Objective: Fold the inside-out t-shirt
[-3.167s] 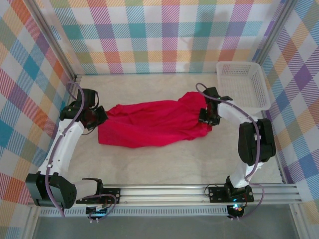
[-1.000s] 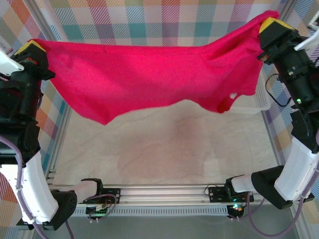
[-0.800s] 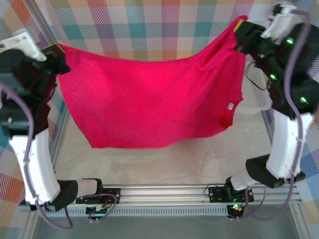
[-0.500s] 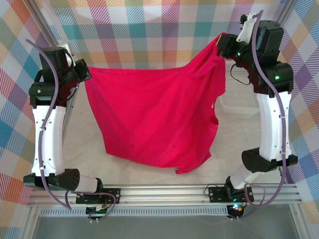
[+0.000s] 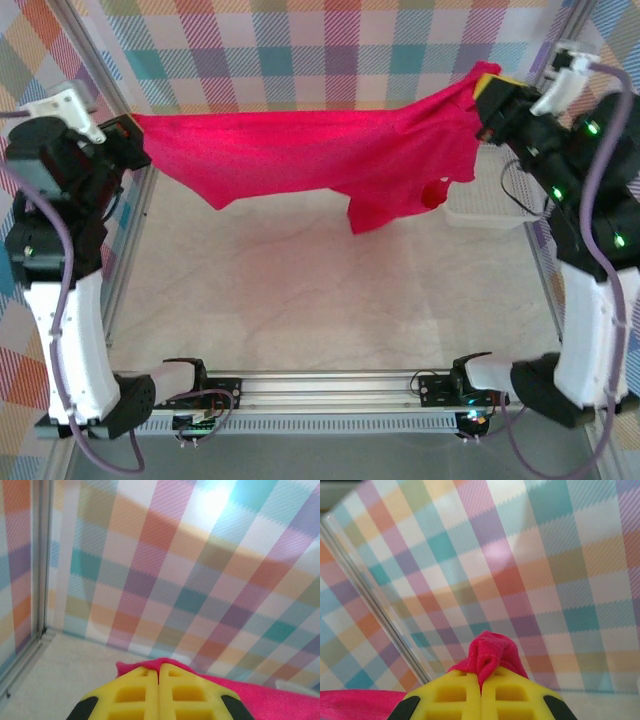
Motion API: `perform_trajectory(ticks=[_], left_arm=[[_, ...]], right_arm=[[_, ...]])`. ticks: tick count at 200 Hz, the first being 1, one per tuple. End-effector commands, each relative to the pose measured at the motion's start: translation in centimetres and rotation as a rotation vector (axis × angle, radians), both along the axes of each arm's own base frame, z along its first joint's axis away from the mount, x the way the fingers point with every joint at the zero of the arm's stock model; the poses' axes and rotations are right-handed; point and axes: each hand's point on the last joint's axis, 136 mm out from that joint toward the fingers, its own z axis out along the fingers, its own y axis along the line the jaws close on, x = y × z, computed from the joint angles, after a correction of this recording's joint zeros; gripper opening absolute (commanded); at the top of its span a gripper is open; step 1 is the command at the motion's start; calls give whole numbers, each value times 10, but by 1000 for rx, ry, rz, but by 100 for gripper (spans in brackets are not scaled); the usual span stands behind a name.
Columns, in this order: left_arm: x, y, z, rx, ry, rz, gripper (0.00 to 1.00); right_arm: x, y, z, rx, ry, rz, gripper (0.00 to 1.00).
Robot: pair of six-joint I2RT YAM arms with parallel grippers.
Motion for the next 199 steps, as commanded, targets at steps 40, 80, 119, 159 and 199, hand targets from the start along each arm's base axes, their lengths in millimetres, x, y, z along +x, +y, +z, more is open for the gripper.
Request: perform_trajectory(ticks=[40,80,119,159,199], left_arm=[[-95,9,86,31,-342,54,0],[-78,9,78,68,-292,51,0],[18,1,1,73,-67,-5,0],[140,1,-132,31,242,-14,0],[220,3,-269,-27,567,7,0]], right_arm=[[-94,-27,78,40,-339,-30,0],[-49,-26,70,-26,-277,-104,0],[61,-6,12,-120,-88,-142,0],[171,23,-93,-194,133,-147,0],[261,69,-232,-320,355,-190,2]])
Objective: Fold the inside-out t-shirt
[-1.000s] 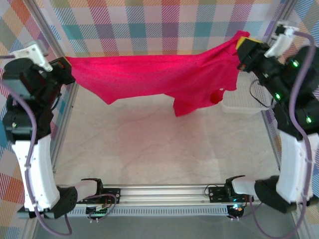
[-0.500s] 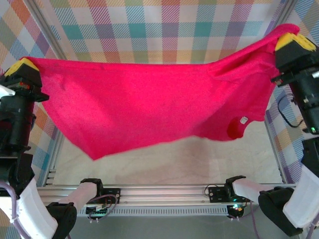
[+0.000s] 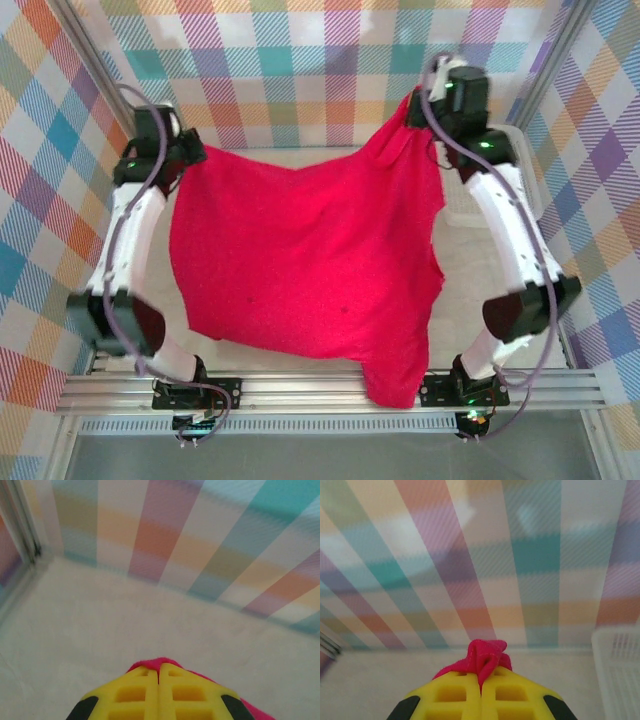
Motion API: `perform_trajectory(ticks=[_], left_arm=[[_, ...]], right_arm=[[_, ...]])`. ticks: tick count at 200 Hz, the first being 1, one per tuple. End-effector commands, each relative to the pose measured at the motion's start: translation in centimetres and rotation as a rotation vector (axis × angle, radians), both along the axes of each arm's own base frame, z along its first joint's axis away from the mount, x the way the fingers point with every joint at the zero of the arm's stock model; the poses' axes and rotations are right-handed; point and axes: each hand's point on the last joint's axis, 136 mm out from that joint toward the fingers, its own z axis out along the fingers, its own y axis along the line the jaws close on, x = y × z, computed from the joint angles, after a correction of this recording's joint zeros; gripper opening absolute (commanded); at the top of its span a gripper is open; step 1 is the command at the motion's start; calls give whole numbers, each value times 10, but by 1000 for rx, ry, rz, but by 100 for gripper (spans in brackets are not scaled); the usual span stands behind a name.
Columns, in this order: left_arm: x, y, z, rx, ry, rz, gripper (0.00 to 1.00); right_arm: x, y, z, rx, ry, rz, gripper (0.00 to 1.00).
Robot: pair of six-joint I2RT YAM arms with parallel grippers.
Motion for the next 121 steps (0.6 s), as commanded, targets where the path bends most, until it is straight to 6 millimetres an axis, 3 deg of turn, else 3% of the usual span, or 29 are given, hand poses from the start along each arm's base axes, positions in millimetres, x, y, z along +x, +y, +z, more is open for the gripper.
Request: perform_trajectory(ticks=[1,10,14,24,32,37,56,70,85,110,121], left_arm=[[26,4,-30,-38,66,33,0],[40,5,-59,-43,132,43,4],[46,6,-72,-45,158,51,9],[58,13,-96,-33,227,94,24],[66,17,-109,-26,274,115,26],[70,19,-111,-21,292,127,27],[69,31,-117,5,351,191,34],[59,30,-117,-13,366,204,36],[39,19,-120,-74,375,191,36],[-9,-20,-141,-246,389,97,37],[-36,-33,-161,-306,429,78,36]], right_arm=[[37,21,-28,-60,-23,-50,3],[60,23,-65,-89,52,-94,15],[69,24,-82,-100,90,-112,24],[89,27,-113,-127,179,-130,32],[102,30,-140,-159,256,-144,45],[110,31,-145,-159,276,-152,53],[119,36,-169,-145,345,-150,56],[111,36,-177,-123,393,-153,65],[95,47,-191,-72,492,-101,66],[43,78,-233,50,662,34,66],[14,85,-245,83,705,70,68]])
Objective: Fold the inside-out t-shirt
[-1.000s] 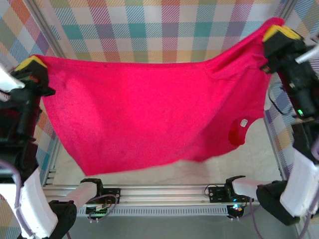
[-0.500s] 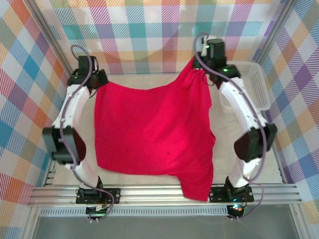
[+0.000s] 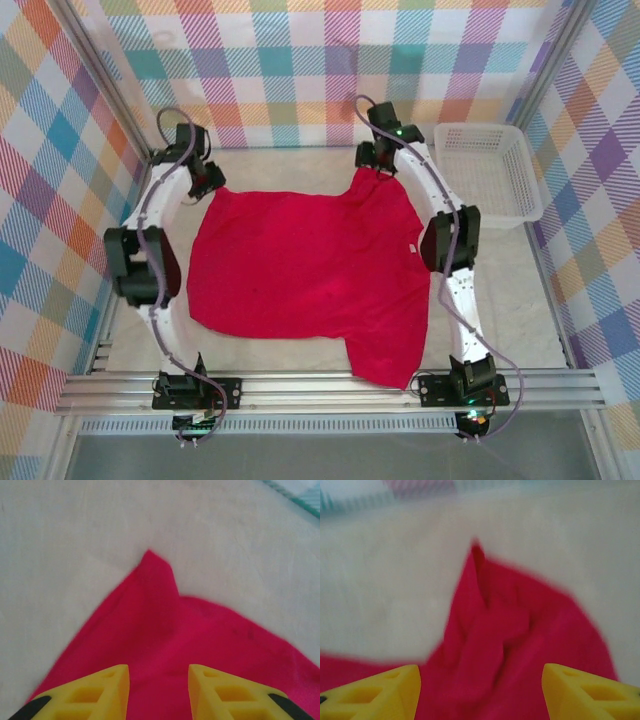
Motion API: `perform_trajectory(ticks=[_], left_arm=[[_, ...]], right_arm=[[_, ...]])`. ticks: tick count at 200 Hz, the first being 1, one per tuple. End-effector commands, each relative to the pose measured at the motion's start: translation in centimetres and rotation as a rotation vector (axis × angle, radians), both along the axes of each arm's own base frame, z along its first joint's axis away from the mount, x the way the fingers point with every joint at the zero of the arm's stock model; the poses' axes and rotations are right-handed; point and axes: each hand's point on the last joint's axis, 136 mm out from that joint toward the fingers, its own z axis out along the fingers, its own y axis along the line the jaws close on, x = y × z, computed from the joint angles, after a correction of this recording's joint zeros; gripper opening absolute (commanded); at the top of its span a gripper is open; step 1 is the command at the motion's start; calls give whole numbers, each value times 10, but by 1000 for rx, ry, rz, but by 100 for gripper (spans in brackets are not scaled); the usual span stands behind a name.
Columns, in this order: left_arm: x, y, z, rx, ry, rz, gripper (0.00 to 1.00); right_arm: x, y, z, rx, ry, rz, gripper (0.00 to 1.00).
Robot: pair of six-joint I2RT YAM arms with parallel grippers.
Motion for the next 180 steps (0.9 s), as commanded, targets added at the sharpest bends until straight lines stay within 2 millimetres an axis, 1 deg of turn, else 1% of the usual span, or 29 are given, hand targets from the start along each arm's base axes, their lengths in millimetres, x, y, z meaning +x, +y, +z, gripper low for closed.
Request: perform_trajectory(ticks=[1,3,8,18,24,25,32,43,56,68,79,81,90,103,114,138,150,159,170,180], left_arm=[[-44,-35,-5,-189,-6,-18,36],[-49,-37,-9,-197,1,-18,36],[-60,-41,-18,-216,19,-18,35],[-80,-44,-31,-236,45,-13,35],[-90,-44,-38,-241,57,-6,35],[-92,-44,-39,-242,59,-4,35],[-101,-44,-46,-244,67,2,34],[-108,-44,-53,-243,63,6,34],[-110,-39,-63,-221,67,24,34],[-107,-34,-72,-197,86,40,34],[-100,-30,-81,-176,96,59,34],[-99,-29,-83,-175,97,65,34],[-91,-26,-91,-167,102,79,34],[-77,-20,-102,-144,109,102,33],[-63,-18,-110,-141,124,111,33],[-25,-20,-117,-144,117,98,33],[-10,-16,-108,-130,112,92,32],[-6,-11,-97,-102,109,94,31],[-10,-6,-74,-69,82,92,31],[-23,0,-54,-39,63,94,31]], right_arm=[[-57,35,24,214,34,61,68],[-64,37,18,216,55,66,68],[-78,39,14,235,75,72,68],[-106,42,-2,272,132,75,70],[-121,42,-13,294,165,69,70],[-122,43,-12,301,165,70,70],[-139,42,-28,317,204,56,70],[-156,35,-51,312,239,25,71],[-161,19,-77,267,266,-23,72],[-156,4,-98,230,301,-63,72],[-148,-10,-115,204,346,-99,72],[-145,-13,-115,200,347,-106,72],[-137,-24,-127,171,368,-130,72],[-119,-38,-135,145,378,-157,71],[-104,-48,-139,117,380,-173,71],[-65,-66,-140,52,357,-185,70],[-49,-72,-134,37,346,-186,70],[-41,-72,-125,29,331,-179,69],[-36,-64,-107,61,308,-157,69],[-38,-53,-90,96,286,-131,69]])
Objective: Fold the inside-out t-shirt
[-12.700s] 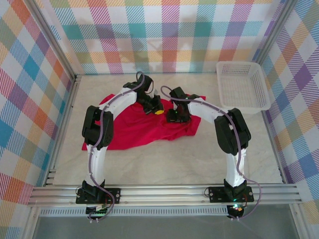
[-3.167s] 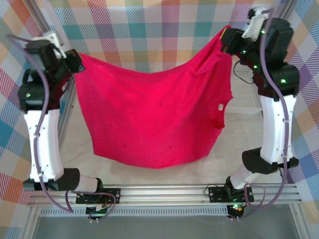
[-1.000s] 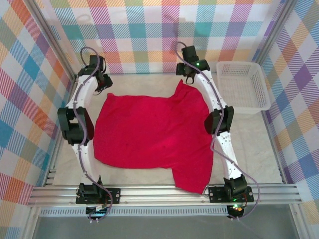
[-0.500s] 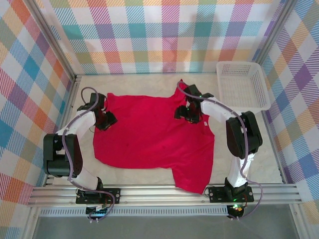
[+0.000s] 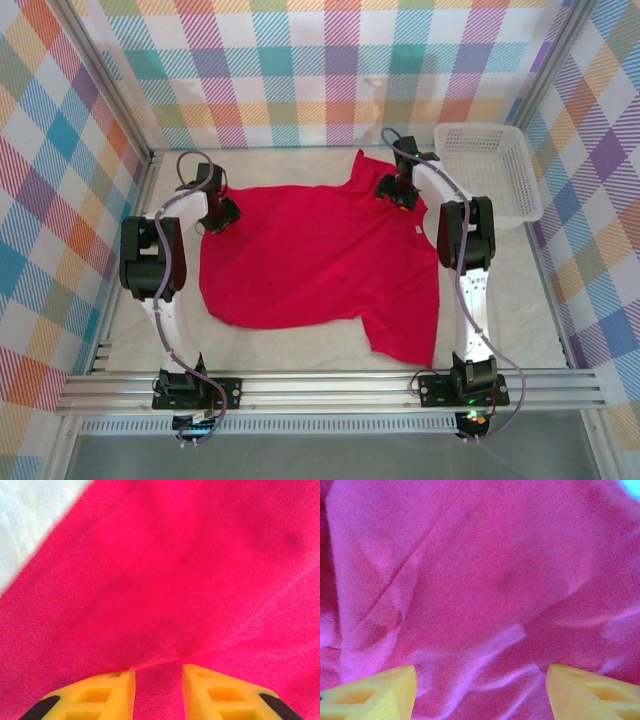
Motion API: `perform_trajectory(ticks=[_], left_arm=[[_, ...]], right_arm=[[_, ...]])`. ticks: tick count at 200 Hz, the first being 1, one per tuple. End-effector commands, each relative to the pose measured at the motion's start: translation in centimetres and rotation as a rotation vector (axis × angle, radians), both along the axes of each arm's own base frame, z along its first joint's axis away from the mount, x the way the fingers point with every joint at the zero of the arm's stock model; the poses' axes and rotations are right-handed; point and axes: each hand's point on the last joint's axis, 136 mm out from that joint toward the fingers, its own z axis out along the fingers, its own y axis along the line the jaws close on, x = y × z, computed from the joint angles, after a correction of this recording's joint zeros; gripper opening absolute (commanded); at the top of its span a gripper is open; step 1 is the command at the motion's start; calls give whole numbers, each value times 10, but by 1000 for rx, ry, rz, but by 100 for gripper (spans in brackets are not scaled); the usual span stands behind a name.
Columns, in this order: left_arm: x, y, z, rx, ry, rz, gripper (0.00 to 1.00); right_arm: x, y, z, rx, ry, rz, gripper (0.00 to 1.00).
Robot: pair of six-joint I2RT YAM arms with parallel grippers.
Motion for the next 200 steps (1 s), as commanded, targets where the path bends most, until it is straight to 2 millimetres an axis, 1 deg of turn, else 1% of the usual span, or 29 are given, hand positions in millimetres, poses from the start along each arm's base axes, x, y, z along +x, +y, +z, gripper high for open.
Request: perform_trajectory(ticks=[1,13,21,31,40,45,48,55,65,73,88,102,113,122,138,146,158,165,183,191,200], left_arm=[[-14,20,59,91,-54,10,31],[-42,28,79,136,-50,20,31],[-67,33,86,160,-30,41,31],[-100,35,89,165,1,51,31],[-129,35,87,156,36,62,29],[-146,33,82,141,60,66,28],[-153,31,83,131,59,68,28],[-175,28,74,110,87,72,28],[-203,28,64,87,120,115,26],[-218,23,57,53,128,132,26],[-238,18,46,8,134,167,28],[-251,16,34,-22,142,208,31],[-260,15,24,-42,166,247,31],[-266,13,17,-58,179,259,30],[-272,9,8,-82,197,264,29],[-274,6,4,-100,204,263,28],[-273,2,-2,-126,197,262,27],[-270,0,-6,-140,188,264,27],[-261,-1,-11,-150,167,263,25],[-254,-1,-11,-143,155,258,24],[-247,1,-10,-132,153,254,21]], right_arm=[[-18,9,21,-5,39,60,69],[-28,24,45,20,-7,99,69],[-38,36,59,27,-35,129,69],[-56,51,73,51,-60,164,69],[-74,68,81,83,-78,203,68],[-87,77,82,97,-77,223,68],[-94,83,83,109,-76,235,67],[-112,99,86,146,-71,268,66],[-141,121,81,204,-44,310,65],[-165,138,78,249,-21,345,65],[-199,169,68,319,20,397,64],[-223,188,55,344,70,437,64],[-232,195,43,335,102,449,61],[-238,195,33,341,133,437,57],[-247,195,17,370,167,415,56],[-250,191,7,358,185,398,56],[-247,184,-9,318,198,375,56],[-243,177,-18,278,202,358,56],[-225,151,-45,186,228,287,54],[-218,142,-53,180,245,259,53],[-211,137,-57,184,253,245,53]])
